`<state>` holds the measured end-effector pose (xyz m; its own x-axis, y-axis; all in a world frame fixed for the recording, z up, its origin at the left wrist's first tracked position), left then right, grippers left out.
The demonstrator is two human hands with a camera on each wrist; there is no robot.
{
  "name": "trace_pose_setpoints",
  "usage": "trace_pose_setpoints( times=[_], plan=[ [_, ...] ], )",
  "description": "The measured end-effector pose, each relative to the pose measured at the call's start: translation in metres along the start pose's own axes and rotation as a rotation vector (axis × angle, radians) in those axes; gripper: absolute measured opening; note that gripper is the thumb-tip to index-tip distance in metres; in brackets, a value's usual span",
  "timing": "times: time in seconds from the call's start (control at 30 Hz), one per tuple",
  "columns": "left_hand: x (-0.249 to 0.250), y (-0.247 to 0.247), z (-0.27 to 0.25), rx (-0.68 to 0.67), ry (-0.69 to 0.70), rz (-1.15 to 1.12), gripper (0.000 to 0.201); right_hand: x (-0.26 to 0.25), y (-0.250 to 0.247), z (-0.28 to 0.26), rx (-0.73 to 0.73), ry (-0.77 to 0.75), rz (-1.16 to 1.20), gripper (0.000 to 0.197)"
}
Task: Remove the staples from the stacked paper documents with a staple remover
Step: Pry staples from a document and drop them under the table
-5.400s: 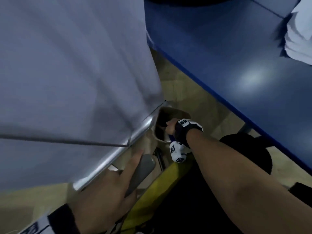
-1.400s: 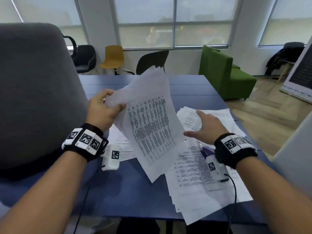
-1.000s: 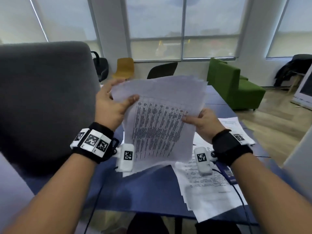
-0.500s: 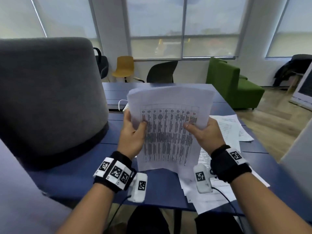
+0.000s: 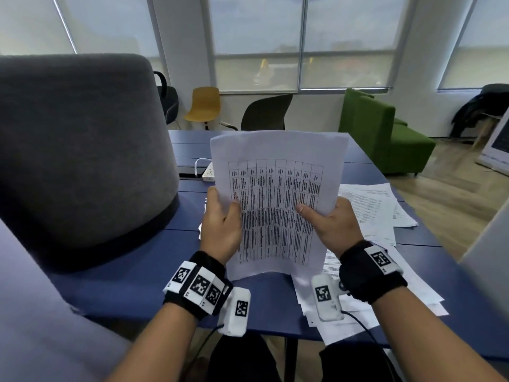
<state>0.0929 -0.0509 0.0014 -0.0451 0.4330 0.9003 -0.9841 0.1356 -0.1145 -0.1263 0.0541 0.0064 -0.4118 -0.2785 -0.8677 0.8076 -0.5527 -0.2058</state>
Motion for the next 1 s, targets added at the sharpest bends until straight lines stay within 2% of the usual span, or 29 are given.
trace_pose_setpoints(
  times=[0.1, 0.23, 0.33, 0.4, 0.47, 0.5, 0.6, 0.67, 0.73, 0.8, 0.9, 1.0],
  plan=[
    [0.002, 0.000, 0.003, -0.042, -0.027, 0.030, 0.016, 0.004, -0.002, 0.003, -0.011, 0.034, 0.018, 0.015],
    [-0.009, -0.001, 0.011, -0.159, -0.135, 0.058, 0.016, 0.015, -0.006, 0.005, -0.032, 0.139, 0.066, 0.019],
    [-0.016, -0.002, 0.019, -0.224, -0.230, -0.001, 0.024, 0.018, -0.004, 0.005, -0.116, 0.256, 0.134, 0.029],
    [-0.026, -0.001, 0.020, -0.242, -0.290, -0.054, 0.022, 0.022, -0.003, 0.004, -0.197, 0.333, 0.120, 0.031],
    [-0.048, 0.001, 0.017, -0.275, -0.367, -0.070, 0.027, 0.030, -0.012, 0.005, -0.225, 0.380, -0.002, 0.037],
    [-0.061, 0.003, 0.014, -0.297, -0.405, -0.075, 0.028, 0.040, -0.023, 0.008, -0.209, 0.389, -0.161, 0.043],
    [-0.095, 0.005, 0.005, -0.324, -0.471, -0.025, 0.032, 0.081, -0.069, 0.021, -0.190, 0.460, -0.929, 0.056],
    [-0.112, 0.008, 0.000, -0.337, -0.484, 0.051, 0.034, 0.106, -0.084, 0.020, -0.297, 0.582, -1.221, 0.053],
    [-0.127, 0.015, -0.004, -0.350, -0.496, 0.100, 0.035, 0.122, -0.083, 0.012, -0.445, 0.667, -1.302, 0.041],
    [-0.139, 0.025, -0.009, -0.371, -0.533, 0.082, 0.036, 0.134, -0.081, 0.003, -0.526, 0.700, -1.318, 0.030],
    [-0.144, 0.036, -0.013, -0.383, -0.566, 0.046, 0.038, 0.140, -0.083, 0.001, -0.501, 0.692, -1.317, 0.023],
    [-0.151, 0.038, -0.011, -0.365, -0.554, 0.027, 0.040, 0.127, -0.089, 0.006, -0.404, 0.688, -1.251, 0.019]
  ],
)
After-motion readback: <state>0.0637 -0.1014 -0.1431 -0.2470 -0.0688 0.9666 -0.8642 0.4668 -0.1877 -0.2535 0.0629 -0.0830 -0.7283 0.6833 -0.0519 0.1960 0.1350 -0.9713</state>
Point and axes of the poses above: each hand's wrist, its own z-axis towards the middle knuckle, its own y-axis out of the palm, x = y × z, the point moved 7 cm from there along z, towards the middle knuckle
